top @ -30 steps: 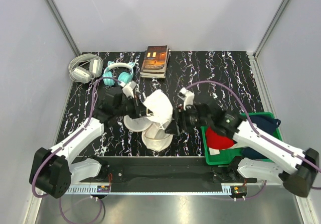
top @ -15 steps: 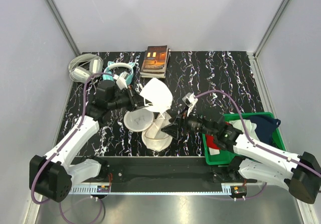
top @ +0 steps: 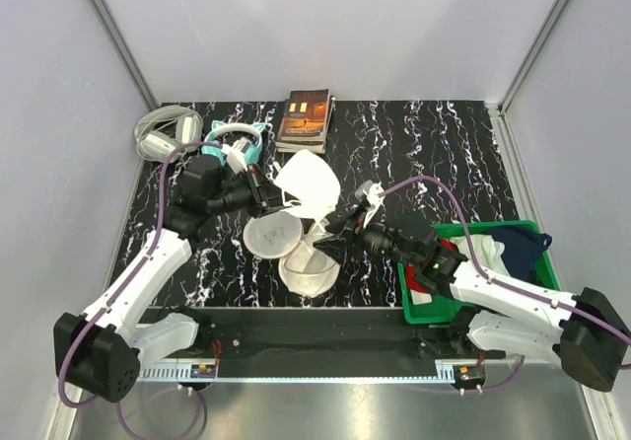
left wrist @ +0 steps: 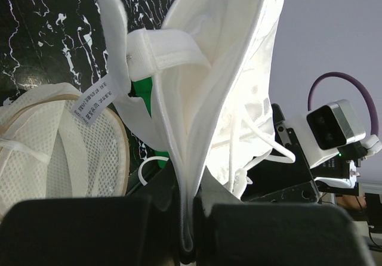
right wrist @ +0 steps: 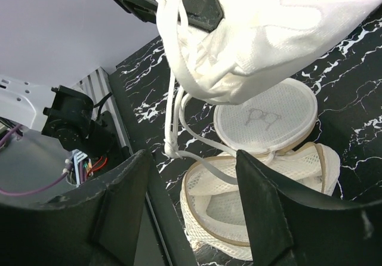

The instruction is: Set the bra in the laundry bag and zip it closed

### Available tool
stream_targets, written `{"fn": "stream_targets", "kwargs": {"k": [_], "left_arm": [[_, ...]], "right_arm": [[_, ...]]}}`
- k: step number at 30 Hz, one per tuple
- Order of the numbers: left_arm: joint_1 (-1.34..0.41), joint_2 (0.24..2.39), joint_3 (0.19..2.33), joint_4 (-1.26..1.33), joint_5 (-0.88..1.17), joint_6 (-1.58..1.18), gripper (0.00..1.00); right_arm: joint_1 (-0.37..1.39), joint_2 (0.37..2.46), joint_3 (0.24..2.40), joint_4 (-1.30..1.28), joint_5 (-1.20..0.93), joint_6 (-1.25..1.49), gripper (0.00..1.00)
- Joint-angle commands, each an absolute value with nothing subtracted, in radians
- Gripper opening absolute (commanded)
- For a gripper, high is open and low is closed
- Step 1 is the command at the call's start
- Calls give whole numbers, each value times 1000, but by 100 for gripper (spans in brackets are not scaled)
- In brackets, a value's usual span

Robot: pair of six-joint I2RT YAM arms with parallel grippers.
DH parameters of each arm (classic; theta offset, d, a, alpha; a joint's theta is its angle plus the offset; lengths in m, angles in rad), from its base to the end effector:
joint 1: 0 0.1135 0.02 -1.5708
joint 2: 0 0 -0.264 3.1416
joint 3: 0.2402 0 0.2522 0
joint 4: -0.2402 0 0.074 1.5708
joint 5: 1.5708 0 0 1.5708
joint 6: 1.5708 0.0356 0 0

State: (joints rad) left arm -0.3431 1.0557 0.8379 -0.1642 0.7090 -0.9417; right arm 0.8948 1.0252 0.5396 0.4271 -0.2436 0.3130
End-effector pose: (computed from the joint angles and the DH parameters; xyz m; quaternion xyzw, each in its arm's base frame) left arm 0.2143 -0.1012 0.3112 -0.0433 0.7997 -0.5449 0.2482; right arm 0.1410 0.1895 0.2716 -0.2870 0.6678 0.4595 0.5104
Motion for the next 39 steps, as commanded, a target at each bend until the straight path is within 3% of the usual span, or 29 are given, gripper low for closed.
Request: {"fn": "stream_targets", "kwargs": {"k": [1,4,6,11,19,26,36,38,39], "left_arm": [[-336,1023,867,-118,755,-973,0],[-336,1026,862,-97,753,-985,0],[-336,1032,856,-89,750,-985,0],[-337,1051,833,-83,721,-945,0],[-377,1063,778,-124,627,-856,0],[-397,1029,726,-147,614,-841,0],[-396,934,657,-170,643,-834,0],[-394,927,649,-169,643,-839,0],[-394,928,641,-166,643,-842,0]], "right_arm": [[913,1028,535,494,-222,279,63],[916,1020,523,500,-248,304,40],[916,1011,520,495,-262,356,15],[916,950,551,433,-319,530,1],[914,959,804,186,-253,640,0],[910,1133,1018,54,-160,552,0],[899,1353,1152,-90,-155,545,1],[899,1368,1175,-161,-153,537,5],[899,1365,1177,-175,-155,535,21]]}}
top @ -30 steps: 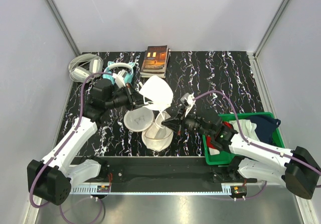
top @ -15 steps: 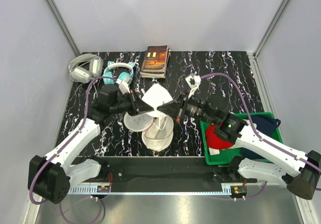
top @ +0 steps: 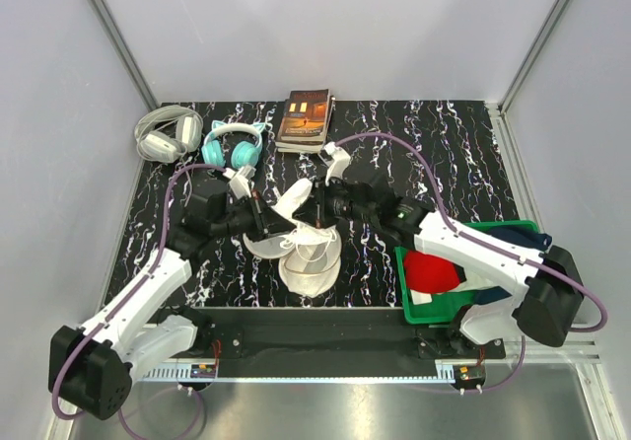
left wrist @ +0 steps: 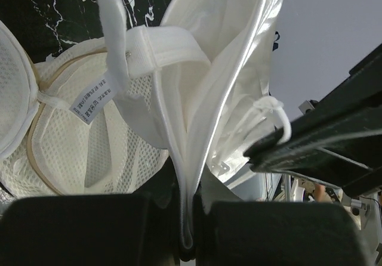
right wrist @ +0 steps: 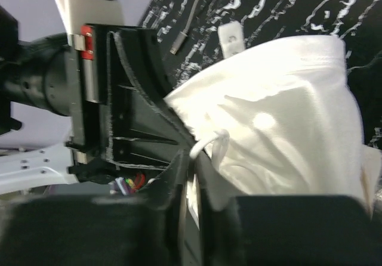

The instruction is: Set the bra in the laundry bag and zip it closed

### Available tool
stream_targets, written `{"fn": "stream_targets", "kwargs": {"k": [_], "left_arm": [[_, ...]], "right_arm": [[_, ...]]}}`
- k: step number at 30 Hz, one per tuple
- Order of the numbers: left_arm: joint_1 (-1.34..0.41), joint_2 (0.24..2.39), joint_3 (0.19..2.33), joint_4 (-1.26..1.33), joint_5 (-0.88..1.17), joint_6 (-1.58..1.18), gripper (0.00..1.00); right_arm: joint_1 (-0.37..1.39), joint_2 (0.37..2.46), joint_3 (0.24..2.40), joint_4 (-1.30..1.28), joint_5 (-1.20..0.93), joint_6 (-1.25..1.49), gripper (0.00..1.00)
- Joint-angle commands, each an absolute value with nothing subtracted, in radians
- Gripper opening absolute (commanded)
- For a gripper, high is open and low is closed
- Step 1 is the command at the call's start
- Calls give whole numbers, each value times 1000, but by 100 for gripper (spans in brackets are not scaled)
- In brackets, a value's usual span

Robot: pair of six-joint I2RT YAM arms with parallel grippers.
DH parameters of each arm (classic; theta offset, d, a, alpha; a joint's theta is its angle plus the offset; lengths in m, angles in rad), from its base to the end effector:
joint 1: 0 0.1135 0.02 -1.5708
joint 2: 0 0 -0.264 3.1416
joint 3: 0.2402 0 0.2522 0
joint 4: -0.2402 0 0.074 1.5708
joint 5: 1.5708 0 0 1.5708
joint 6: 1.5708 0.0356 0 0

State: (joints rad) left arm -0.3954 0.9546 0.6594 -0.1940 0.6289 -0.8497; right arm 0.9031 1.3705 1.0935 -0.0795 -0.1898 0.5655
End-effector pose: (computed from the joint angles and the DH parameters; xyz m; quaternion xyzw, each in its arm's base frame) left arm 0.1857 -0.1002 0.2668 -0.0285 0.8302 -0.5009 0.2431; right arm 0.1939 0.2567 0.3249 -0.1906 0.7969 0.4383 0.3695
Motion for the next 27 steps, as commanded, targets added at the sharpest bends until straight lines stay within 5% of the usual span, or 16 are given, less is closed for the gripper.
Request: {"fn": "stream_targets", "kwargs": {"k": [1,4,14,19,27], "left_arm": [[-390,930,638,-167,641,-842,0],[-379,943,621,-155,640,-848,0],[-305,970,595,-199,586,-789,0],[-301,966,609,-226,521,-738,0],[-302,1031,551,-153,519,-706,0]], "right_arm": [[897,1352,1174,-193,-152,541,30],[897,1327,1189,-254,-140,548,53],[897,1290,1275,-508,-86,564,87],[894,1210,1233,-587,21,615,91],[828,1184,1043,-589,48,773,73]]}}
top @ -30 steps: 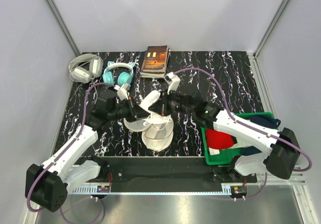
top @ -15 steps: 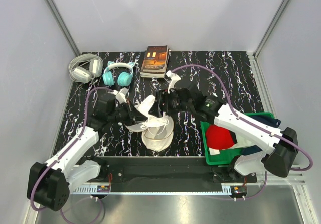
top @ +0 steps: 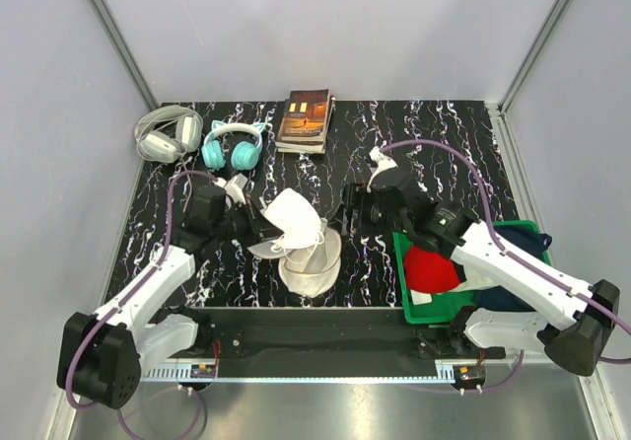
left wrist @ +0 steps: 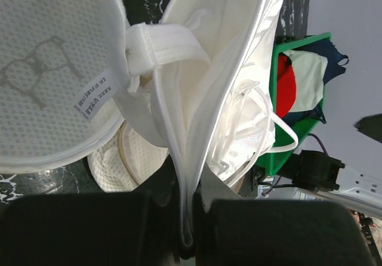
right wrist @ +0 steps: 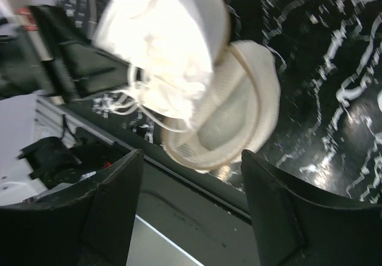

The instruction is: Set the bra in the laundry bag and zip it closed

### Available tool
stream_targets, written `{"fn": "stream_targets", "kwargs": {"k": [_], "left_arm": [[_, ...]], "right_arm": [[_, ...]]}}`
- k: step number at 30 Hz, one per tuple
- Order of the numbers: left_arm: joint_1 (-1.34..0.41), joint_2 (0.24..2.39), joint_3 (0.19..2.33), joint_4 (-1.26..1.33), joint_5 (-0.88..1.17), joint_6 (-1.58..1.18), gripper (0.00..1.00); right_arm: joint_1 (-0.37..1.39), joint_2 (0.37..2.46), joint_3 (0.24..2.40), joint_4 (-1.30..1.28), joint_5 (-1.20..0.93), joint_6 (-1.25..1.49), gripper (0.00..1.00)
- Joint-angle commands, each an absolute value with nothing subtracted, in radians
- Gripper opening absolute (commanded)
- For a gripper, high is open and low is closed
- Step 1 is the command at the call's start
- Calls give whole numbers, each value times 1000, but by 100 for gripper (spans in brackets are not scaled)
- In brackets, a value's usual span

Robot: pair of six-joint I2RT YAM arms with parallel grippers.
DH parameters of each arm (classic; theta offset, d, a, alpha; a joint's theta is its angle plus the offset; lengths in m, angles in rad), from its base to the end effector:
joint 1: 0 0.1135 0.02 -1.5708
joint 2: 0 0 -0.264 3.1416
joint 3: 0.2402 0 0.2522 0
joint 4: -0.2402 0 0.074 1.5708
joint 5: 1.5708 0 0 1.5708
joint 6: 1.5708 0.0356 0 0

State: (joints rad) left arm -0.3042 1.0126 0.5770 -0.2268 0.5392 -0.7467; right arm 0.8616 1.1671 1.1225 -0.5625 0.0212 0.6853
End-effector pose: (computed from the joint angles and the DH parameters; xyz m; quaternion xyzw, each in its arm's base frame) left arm 0.1949 -0.0803 0.2242 -0.0761 0.8707 -0.4192 0.2458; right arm 0.1658 0.1920 0.3428 -0.0731 0.8831 0.3170 0.3381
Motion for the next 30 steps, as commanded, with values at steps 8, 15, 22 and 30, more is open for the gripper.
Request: {"fn": "stream_targets", "kwargs": {"k": [8,15,22,30], "left_arm": [[-304,1032,503,-137,538,-678,0],[-310,1060,468,-81,560,-686,0],[-339,1095,443,9,571,-703,0],[-471,1134,417,75,506,-768,0]], "right_arm": [[822,1305,950,-482,-47,770,61],[819,1440,933,-342,-147,824,52],[821,1444,904,-307,-176,871,19],[819,1385,874,-310,-152,927,0]]}}
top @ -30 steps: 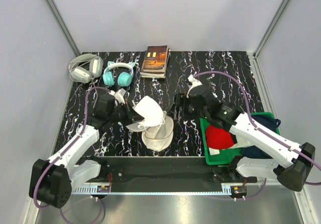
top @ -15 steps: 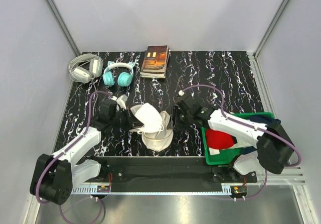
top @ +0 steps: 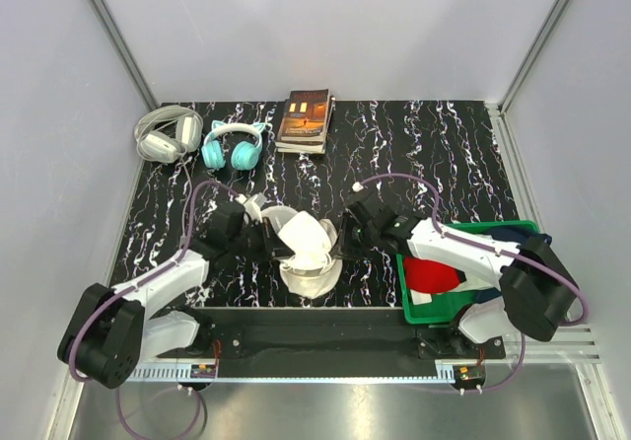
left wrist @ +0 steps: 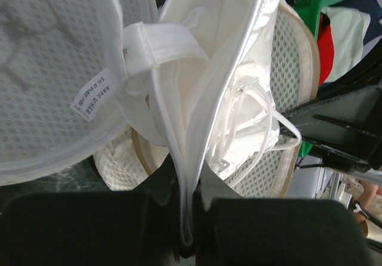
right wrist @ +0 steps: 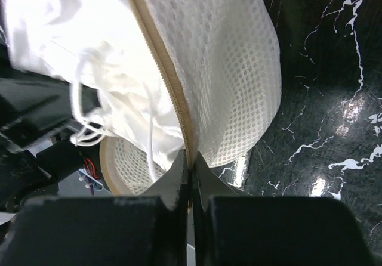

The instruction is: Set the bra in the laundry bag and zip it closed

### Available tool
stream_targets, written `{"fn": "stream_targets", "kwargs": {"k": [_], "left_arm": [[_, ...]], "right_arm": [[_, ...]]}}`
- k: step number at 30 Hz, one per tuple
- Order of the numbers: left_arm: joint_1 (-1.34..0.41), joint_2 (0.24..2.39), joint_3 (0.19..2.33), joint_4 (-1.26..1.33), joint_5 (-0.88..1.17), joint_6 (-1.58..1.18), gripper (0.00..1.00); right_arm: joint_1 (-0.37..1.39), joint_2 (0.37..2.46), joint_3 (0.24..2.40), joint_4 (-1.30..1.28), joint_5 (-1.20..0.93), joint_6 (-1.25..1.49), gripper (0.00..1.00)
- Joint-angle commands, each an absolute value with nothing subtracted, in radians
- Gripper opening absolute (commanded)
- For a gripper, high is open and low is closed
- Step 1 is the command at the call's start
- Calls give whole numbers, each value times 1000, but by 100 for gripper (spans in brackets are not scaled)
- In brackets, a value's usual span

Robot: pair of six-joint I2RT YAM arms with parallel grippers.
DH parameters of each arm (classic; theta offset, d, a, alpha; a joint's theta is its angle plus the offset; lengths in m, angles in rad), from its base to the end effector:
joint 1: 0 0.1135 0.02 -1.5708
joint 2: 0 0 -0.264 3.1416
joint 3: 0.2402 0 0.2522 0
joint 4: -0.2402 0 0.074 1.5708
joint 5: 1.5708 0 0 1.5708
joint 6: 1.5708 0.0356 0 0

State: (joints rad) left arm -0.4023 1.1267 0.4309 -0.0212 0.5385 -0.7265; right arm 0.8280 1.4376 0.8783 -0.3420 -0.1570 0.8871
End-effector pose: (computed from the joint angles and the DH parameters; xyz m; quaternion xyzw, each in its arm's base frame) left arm 0.1878 -0.0998 0.1722 -0.0329 0.8837 -0.4181 0.2077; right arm 0.1935 0.2190 0.2104 0.0021 0.9419 0.2961 0.1583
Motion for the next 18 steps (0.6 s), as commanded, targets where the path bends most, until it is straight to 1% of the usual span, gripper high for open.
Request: {"fn": "stream_targets", "kwargs": {"k": [1,6,11,15,16,17,18], "left_arm": [[-485,1135,410,84,494,-778,0],[-560,1175,379,129,436,-827,0],[-569,1259,376,156,424,-850,0],[-569,1250,371,144,399,-842,0],[-569,1249,379,129,397,-836,2],[-569,1244,386,111,393,-827,14],[-569,1235,396,82,390,-825,21]], "right_arm": [[821,1385,876,-313,-147,930,0],[819,1382,894,-316,-149,931,0],[821,1378,884,-318,-147,928,0],[821,1365,867,-319,-147,930,0],[821,1361,865,-319,-147,925,0],[819,1362,861,-321,-147,923,0],[819,1361,861,-322,-149,920,0]]}}
